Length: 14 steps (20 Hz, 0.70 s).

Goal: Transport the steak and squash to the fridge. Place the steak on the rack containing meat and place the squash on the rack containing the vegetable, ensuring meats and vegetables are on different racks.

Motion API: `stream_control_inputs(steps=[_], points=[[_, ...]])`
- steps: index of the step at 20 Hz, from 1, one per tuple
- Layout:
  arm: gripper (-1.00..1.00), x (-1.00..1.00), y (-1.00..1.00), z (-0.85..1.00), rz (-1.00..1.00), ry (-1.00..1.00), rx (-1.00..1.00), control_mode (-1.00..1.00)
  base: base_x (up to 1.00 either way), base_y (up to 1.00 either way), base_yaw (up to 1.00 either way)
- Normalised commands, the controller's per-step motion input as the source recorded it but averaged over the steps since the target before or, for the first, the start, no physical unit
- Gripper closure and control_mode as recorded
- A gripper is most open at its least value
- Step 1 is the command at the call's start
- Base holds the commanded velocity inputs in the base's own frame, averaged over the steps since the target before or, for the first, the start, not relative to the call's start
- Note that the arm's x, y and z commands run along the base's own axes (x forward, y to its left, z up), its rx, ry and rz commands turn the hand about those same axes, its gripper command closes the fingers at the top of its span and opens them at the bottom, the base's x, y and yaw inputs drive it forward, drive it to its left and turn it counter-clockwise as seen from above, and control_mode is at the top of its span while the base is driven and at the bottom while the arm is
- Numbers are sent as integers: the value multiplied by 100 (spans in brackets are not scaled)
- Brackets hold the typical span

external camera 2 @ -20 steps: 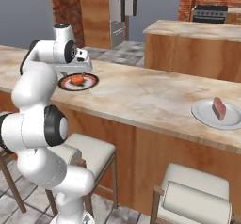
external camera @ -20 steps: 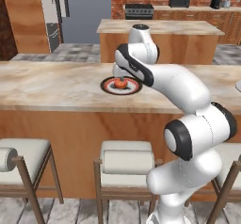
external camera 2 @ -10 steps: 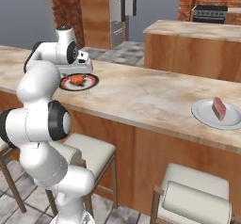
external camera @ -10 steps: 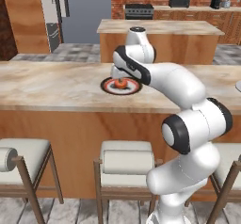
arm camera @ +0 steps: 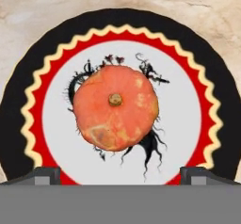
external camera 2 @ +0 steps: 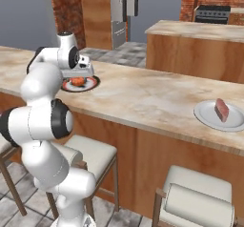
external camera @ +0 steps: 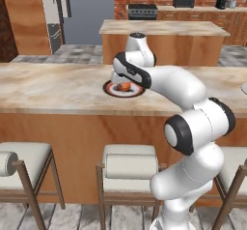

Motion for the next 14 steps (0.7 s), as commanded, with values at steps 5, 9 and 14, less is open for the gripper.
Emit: stream_control_inputs(steps=[5, 9, 14], points=[[-100, 26, 3, -4, 0, 1, 0, -100, 0, 0, 0], [-100, 28, 1, -1, 0, 4, 0, -100, 0, 0, 0], [-100, 32, 9, -1, 0, 5, 0, -100, 0, 0, 0]])
